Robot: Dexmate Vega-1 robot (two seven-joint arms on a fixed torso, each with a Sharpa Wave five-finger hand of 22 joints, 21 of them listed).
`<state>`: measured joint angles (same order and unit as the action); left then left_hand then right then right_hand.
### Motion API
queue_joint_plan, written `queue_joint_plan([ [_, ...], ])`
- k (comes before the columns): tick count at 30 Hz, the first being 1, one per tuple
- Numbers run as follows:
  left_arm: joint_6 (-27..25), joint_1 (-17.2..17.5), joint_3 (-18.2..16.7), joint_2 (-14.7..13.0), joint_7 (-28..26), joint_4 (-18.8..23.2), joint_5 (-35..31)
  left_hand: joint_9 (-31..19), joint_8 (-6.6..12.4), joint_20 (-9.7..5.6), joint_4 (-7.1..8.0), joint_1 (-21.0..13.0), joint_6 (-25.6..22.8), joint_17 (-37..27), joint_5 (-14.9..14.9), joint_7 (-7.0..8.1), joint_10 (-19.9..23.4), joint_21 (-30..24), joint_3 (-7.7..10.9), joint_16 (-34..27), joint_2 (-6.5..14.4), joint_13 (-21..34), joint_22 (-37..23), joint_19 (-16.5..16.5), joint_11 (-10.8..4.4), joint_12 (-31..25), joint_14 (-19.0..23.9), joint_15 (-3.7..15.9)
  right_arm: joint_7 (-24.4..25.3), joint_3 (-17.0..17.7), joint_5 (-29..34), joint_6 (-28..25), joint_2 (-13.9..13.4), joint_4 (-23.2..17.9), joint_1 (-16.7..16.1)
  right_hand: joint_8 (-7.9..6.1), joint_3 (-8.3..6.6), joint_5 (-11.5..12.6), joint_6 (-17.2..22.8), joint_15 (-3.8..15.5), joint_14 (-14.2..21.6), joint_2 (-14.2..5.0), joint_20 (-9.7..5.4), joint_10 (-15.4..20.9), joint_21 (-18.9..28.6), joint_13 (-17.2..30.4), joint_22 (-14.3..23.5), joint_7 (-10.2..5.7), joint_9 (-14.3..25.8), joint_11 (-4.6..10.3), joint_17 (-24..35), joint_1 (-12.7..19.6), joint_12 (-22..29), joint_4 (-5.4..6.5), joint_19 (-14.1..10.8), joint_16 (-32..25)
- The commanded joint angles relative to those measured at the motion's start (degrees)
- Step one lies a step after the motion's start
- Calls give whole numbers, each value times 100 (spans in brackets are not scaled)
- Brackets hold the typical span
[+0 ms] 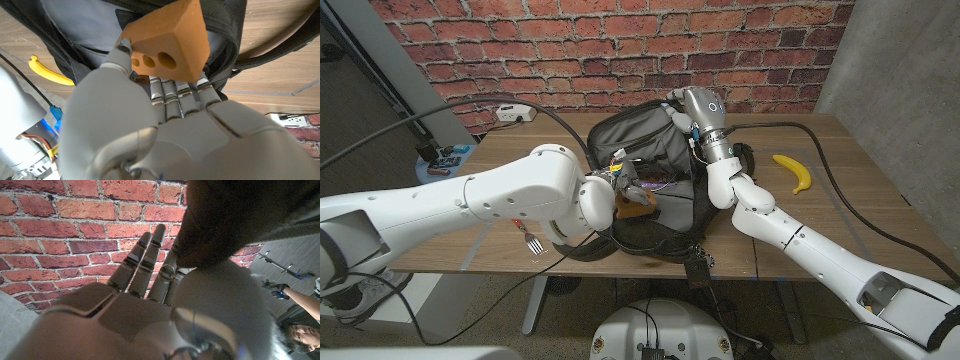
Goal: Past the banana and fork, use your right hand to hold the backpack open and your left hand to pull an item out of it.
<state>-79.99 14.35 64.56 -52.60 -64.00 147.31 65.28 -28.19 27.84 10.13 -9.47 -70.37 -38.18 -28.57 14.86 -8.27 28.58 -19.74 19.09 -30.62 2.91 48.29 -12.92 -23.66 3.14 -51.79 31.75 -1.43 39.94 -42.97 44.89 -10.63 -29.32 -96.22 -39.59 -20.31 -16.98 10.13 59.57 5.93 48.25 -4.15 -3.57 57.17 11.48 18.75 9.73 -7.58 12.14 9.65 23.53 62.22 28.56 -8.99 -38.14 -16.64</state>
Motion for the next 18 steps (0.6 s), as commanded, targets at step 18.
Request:
queue_joint_plan([
  [18, 1, 921, -1157, -814, 0, 560, 128, -167, 167, -45, 12, -240, -84, -65, 81, 38, 235, -87, -41, -91, 155, 116, -35, -43, -175, -83, 90, 35, -24, -394, 80, -130, 394, 455, 433, -30, 26, 39, 25, 749, 60, -39, -374, 25, 7, 43, 25, -27, 23, -44, 27, 50, -30, 2, 13, 19],
])
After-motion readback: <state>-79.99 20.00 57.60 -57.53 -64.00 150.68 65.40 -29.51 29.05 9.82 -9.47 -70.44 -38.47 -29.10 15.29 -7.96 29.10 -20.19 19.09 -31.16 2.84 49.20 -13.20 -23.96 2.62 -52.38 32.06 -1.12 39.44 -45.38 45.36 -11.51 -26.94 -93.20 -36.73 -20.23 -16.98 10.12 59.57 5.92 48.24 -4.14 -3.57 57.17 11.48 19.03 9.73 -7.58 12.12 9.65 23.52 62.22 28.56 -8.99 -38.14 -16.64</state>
